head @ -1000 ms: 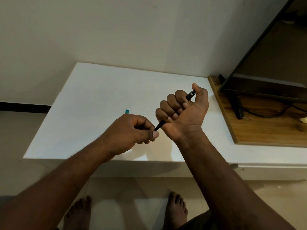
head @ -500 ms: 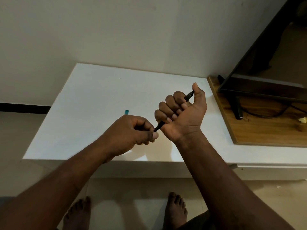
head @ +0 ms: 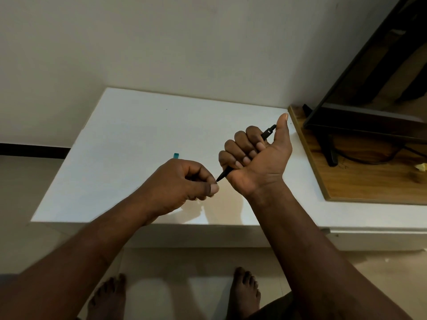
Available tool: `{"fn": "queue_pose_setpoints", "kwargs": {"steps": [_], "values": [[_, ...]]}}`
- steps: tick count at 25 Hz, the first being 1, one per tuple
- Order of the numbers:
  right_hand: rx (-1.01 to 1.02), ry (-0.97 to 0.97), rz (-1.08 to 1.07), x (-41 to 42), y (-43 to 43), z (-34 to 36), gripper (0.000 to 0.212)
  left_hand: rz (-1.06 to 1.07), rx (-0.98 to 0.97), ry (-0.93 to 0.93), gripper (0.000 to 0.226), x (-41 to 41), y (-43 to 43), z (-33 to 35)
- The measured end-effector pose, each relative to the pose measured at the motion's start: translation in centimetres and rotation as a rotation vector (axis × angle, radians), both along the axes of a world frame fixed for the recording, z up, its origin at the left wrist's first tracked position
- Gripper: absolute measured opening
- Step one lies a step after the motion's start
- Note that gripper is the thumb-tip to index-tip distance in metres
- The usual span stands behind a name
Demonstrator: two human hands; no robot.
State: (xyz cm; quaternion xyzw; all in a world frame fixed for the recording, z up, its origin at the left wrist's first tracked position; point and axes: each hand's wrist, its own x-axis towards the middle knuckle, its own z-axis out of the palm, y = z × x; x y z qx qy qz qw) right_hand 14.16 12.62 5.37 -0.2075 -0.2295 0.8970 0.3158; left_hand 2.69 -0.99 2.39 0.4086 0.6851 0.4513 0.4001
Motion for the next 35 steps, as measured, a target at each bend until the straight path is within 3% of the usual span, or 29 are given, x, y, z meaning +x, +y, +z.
{"fn": "queue_pose_setpoints", "kwargs": {"steps": [12,16,35], "values": [[-0.014,-0.005,-0.020,0.02,0.10,-0.01,0.070,-0.035,-0.035,0.021,0.006,-0.23,0.10,-0.26],[-0.012,-0.008,-0.017,0.05,0.17,-0.01,0.068,-0.013,-0.026,-0.014,0.016,-0.14,0.17,-0.22],[-0.008,-0.023,-0.032,-0.07,0.22,-0.02,0.060,-0.007,-0.007,-0.024,0.007,-0.11,0.04,-0.01]]}}
